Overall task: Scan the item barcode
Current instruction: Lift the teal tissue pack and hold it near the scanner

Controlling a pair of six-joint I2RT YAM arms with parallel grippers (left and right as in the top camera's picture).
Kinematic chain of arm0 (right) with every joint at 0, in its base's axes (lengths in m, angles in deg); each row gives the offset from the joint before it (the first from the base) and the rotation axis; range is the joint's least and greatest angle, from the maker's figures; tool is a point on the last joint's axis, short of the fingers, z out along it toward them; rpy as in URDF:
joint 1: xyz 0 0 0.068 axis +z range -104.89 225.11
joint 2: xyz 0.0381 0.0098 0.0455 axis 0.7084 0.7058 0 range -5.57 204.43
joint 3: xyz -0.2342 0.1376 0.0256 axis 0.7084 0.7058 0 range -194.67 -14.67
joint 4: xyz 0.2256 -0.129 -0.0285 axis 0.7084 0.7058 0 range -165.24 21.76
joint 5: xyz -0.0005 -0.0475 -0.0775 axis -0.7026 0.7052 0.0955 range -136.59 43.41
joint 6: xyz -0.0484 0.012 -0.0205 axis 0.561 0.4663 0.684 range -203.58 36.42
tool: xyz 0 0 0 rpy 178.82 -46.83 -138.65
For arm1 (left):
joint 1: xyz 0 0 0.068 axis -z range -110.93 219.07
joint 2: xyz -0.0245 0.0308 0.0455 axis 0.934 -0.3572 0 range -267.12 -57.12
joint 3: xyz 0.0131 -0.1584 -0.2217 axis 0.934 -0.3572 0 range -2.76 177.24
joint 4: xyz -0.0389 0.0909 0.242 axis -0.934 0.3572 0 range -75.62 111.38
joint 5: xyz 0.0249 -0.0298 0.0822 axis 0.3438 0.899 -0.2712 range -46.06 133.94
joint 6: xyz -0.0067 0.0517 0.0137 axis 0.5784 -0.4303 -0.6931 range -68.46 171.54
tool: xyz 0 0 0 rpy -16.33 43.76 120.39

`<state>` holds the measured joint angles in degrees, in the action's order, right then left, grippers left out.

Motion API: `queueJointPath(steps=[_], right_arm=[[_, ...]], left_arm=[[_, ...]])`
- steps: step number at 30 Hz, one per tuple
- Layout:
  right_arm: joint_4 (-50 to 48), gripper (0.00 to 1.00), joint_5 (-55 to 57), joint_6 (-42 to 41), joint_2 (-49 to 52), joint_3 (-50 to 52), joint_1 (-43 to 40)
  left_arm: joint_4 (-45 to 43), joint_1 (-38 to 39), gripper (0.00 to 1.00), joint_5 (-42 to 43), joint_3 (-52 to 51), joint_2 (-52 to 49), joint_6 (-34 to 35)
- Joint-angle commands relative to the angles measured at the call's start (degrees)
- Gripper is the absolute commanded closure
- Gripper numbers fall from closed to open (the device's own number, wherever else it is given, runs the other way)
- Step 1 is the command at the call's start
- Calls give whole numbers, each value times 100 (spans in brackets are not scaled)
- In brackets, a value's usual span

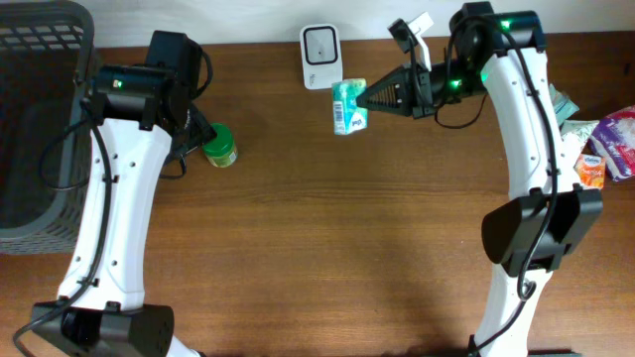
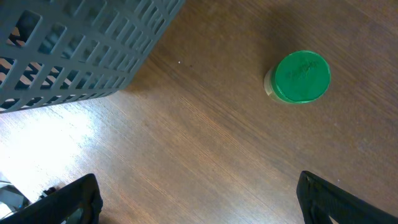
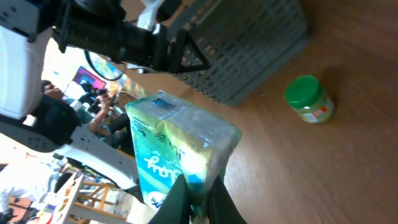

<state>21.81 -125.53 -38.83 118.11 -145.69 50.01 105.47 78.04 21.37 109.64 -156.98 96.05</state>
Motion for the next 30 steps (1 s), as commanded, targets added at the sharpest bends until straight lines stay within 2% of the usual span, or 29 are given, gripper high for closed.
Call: queueJointPath(steps=[1,30], right_arm=[[26,96,-494,-70,-155,-46,109],[7,96,-291,-68,-153,-46,109]], left_arm=[[11,0,1,-61,4,17,-68],[9,-4,1,-61,4,17,-70]])
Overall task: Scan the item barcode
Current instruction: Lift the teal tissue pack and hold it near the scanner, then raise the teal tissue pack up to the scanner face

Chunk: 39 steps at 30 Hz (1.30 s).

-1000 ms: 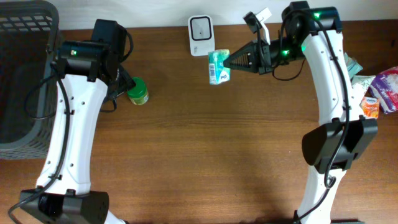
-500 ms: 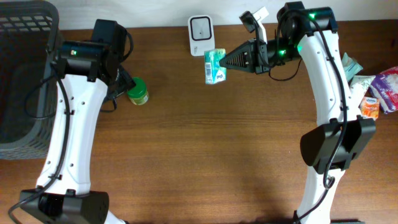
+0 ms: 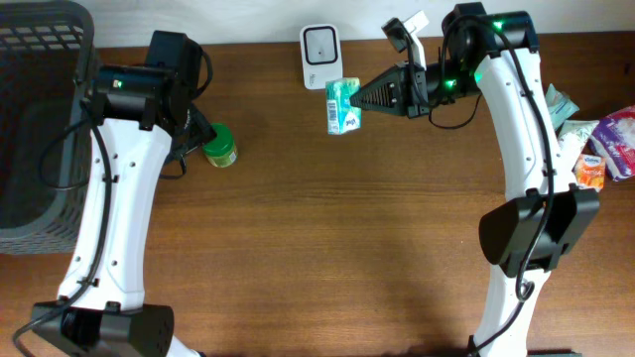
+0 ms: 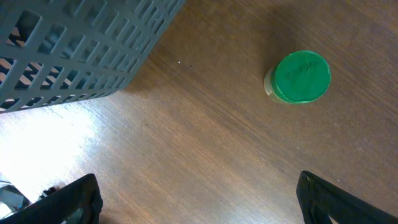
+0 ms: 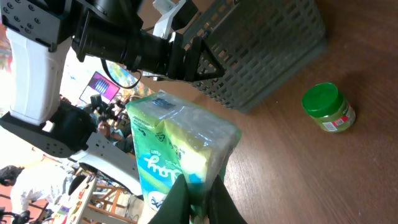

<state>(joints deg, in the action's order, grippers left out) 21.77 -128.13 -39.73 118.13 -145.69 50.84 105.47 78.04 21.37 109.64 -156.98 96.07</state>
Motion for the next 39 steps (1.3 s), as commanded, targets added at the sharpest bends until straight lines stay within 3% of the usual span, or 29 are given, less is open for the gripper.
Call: queueJointPath(steps=[1,14,16,17,19,21,27,33,36,39], right_arm=[[11,96,-31,22,-155,-46,26],[11,96,293,20,-153,-46,42],[-42,96,942,-94,-153,-46,136],[-356,96,1580,-745,-151,-46,219],[-1281,96,3587,-2931,-151,-46,450],[-1659,96,5281,-3998,-151,-46,702],[-1882,96,8067,-5040,-46,-39,1296],[-1910,96,8555,-5040,691,-2,1370],[-1947,96,9788,-5692,785,-2,1370],[-1956,96,10327,-5707,785,-2,1370]], left_arm=[[11,-2,1,-61,4,17,-72],[9,-4,1,-61,4,17,-72],[11,-4,1,-61,4,17,-72],[9,-4,1,-61,4,17,-70],[9,-4,1,-61,4,17,-72],[9,-4,1,-61,4,17,-72],[9,-4,1,-63,4,17,-72],[9,-4,1,-63,4,17,-70],[9,-4,1,-61,4,17,-72],[9,-4,1,-63,4,17,-72]])
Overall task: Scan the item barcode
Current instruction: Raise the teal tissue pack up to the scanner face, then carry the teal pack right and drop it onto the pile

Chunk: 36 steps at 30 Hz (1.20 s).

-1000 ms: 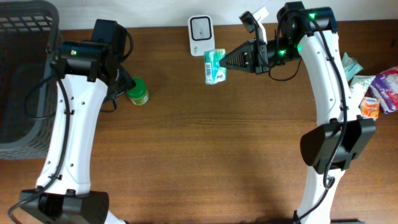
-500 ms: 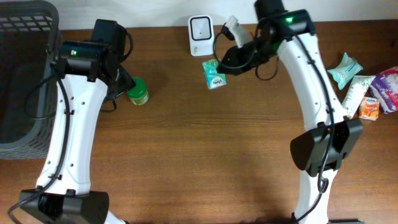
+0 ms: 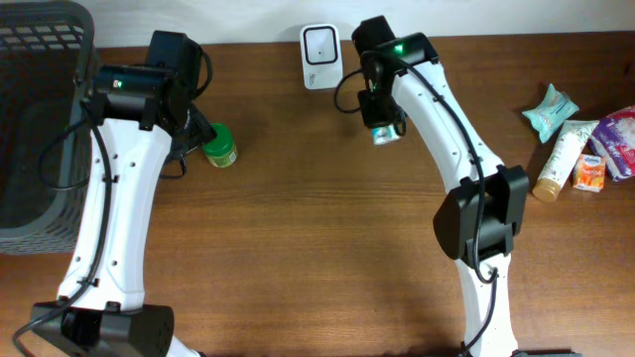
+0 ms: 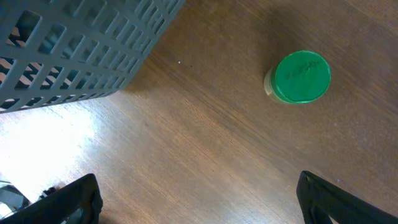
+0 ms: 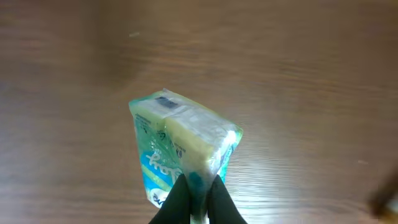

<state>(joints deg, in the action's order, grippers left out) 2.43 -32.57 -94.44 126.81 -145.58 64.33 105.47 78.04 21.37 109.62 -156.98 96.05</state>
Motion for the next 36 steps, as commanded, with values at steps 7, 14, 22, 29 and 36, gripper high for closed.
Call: queueJointPath(steps=[7,14,22,29,36], right_arm=[[-1537,96,726,444,-72,-13,76],[-3751,96,726,2927,122,-11,153],[-5600,96,798,5211,1082,-13,507],[-6435,96,925,5517,1215,-13,590],[-6398,96,2688,3987,968,-48,345]], left_arm=[[9,-4,1,-63,7,17,-68],[9,-4,1,-61,7,17,-70],[9,-4,1,-61,7,17,-70],[11,-4,1,-61,7,17,-68],[11,-4,1,-63,7,17,-70]])
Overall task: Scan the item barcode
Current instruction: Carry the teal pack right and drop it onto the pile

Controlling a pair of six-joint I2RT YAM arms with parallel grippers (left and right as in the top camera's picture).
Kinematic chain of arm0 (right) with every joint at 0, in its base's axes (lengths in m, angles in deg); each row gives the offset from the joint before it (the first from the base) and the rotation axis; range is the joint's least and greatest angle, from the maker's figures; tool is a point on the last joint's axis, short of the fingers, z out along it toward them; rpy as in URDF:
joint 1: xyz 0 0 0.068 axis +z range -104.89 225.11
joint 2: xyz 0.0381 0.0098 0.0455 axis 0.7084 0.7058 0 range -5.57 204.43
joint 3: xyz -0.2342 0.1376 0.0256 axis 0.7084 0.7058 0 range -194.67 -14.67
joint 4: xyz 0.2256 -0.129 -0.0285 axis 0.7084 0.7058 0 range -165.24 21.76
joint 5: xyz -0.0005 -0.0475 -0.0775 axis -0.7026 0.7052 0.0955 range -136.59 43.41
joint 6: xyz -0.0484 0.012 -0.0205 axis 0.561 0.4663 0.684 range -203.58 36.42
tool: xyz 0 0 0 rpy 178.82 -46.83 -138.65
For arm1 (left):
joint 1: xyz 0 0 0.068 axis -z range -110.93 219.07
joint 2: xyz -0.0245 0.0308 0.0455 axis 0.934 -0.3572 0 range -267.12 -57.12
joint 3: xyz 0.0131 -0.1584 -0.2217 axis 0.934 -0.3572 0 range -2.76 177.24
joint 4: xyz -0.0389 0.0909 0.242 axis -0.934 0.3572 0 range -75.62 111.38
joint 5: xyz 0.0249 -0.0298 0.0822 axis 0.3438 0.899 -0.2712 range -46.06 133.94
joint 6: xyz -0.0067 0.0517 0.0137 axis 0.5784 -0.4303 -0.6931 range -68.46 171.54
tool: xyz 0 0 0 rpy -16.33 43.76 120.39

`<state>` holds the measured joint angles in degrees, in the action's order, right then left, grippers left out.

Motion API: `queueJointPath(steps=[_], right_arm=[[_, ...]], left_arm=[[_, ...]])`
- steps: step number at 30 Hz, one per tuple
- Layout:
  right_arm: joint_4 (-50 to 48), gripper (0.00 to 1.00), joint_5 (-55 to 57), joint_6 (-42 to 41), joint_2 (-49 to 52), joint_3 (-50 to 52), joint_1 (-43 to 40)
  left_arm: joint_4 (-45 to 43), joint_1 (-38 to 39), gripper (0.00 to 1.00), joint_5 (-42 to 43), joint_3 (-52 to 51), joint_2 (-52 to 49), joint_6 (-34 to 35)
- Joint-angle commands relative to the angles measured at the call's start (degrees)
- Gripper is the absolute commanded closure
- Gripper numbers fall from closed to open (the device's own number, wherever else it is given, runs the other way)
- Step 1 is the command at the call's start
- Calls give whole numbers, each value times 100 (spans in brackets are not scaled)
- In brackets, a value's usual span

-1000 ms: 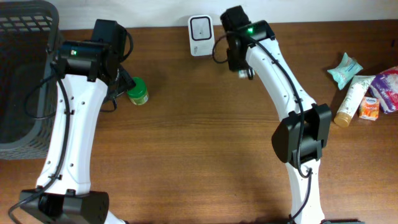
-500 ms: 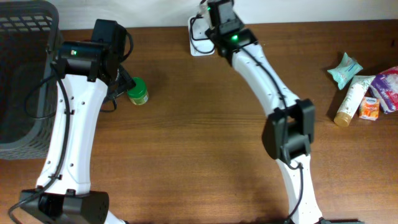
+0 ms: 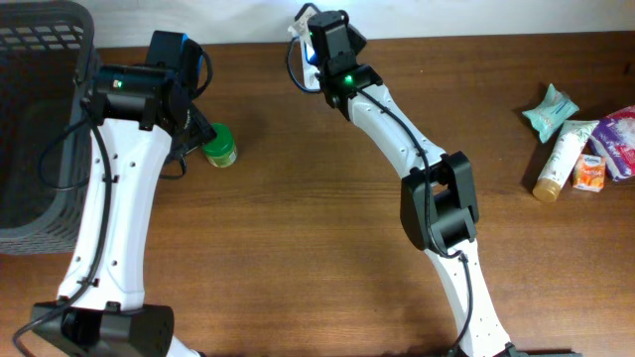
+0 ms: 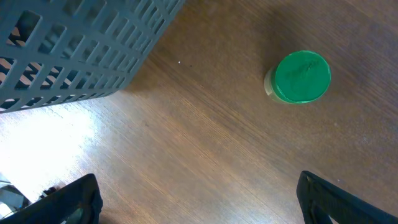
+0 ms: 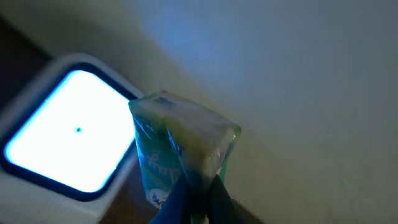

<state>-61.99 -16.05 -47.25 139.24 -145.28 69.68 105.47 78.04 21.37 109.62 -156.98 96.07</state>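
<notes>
In the right wrist view a teal and white tissue pack stands up between the fingers of my right gripper, which is shut on its lower edge. Just left of the pack glows the lit window of the white scanner. From overhead, my right gripper covers the scanner at the table's back edge and the pack is hidden. My left gripper hangs open over bare wood, near a green-lidded jar.
A dark grey basket fills the far left. The green-lidded jar stands by the left arm. At the right edge lie a teal packet, a tube and a purple pack.
My right gripper has moved with the pack from over the table right of the scanner to the back edge; the pack now faces the lit scanner window. The left arm has not moved.
The right gripper held the tissue pack in the air right of the scanner, then a little closer to it. Then it pointed down with the pack over the table. Now the pack is beside the scanner's window. The left gripper stayed open by the jar.
</notes>
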Motion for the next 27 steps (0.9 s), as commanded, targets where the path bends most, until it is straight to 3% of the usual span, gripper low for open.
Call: queueJointPath(steps=[1,5,9,13,18,19,20,22,27], right_arm=[[170,96,1255,-901,-380,-79,-306],[1213,96,1836,-1215,-752,-79,-1056],[3001,96,1714,-2256,-815,-76,-2070],[4494,96,782,-3237,-815,-76,-3147],[5283,96,-498,-3751,-769,-74,-4033],[5359,85,-608,-3753,-761,-74,-4133],[5405,60,-621,-3753,-761,-74,-4192],[5434,42,-739,-3753,-761,-74,-4264],[5539,24,-997,-4170,-973,-90,-4057]], left_arm=[[9,-4,1,-61,7,17,-72],[11,-4,1,-63,7,17,-72],[9,76,1,-61,7,17,-72],[9,61,1,-61,7,17,-72],[9,63,1,-61,7,17,-72],[11,74,1,-63,7,17,-70],[11,72,1,-63,7,17,-72],[9,72,1,-61,7,17,-72],[9,72,1,-61,7,17,-72]])
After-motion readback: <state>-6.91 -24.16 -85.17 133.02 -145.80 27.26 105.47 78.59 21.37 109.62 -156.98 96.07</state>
